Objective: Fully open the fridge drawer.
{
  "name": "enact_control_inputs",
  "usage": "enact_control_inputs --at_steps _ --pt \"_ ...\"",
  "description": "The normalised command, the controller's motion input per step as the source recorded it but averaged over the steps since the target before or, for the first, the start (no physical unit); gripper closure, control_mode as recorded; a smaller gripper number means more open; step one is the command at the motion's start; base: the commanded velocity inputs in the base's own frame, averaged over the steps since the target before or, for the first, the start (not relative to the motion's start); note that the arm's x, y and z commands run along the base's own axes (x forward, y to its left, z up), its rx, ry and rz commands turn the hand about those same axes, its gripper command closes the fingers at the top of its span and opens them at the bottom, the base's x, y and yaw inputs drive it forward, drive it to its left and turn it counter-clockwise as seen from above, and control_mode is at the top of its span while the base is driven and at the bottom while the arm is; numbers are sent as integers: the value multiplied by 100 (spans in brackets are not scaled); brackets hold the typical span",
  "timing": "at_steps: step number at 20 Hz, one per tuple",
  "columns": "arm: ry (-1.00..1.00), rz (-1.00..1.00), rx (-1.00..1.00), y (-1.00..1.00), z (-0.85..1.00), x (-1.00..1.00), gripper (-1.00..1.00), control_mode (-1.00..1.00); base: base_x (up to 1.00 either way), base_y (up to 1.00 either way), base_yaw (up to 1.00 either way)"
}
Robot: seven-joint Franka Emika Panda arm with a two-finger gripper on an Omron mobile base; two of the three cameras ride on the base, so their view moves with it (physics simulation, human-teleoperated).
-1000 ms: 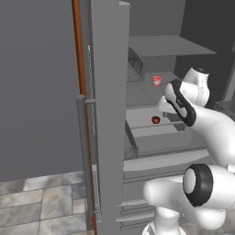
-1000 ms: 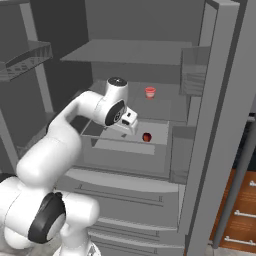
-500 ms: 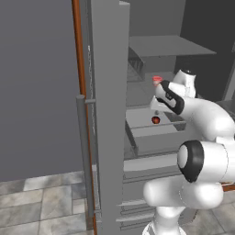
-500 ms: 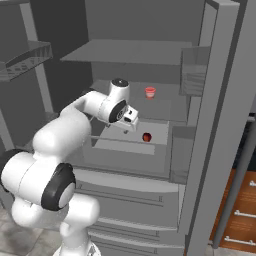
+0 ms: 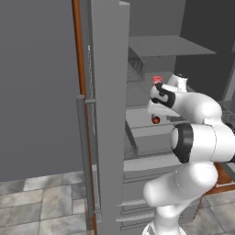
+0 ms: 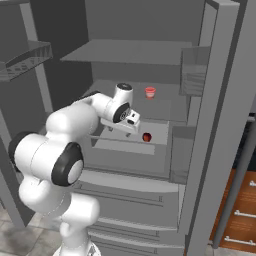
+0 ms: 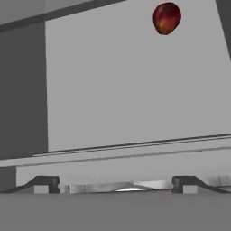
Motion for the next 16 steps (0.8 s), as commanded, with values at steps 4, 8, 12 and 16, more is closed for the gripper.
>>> enact_control_inputs --at_steps 4,8,12,16 --pt "0 5 0 0 -39 32 -100 -100 0 0 0" --pt "0 5 0 0 -36 33 -100 -100 0 0 0" --pt "0 4 0 0 -26 34 -100 -100 0 0 0" --pt "0 3 0 0 -29 29 -100 -100 0 0 0"
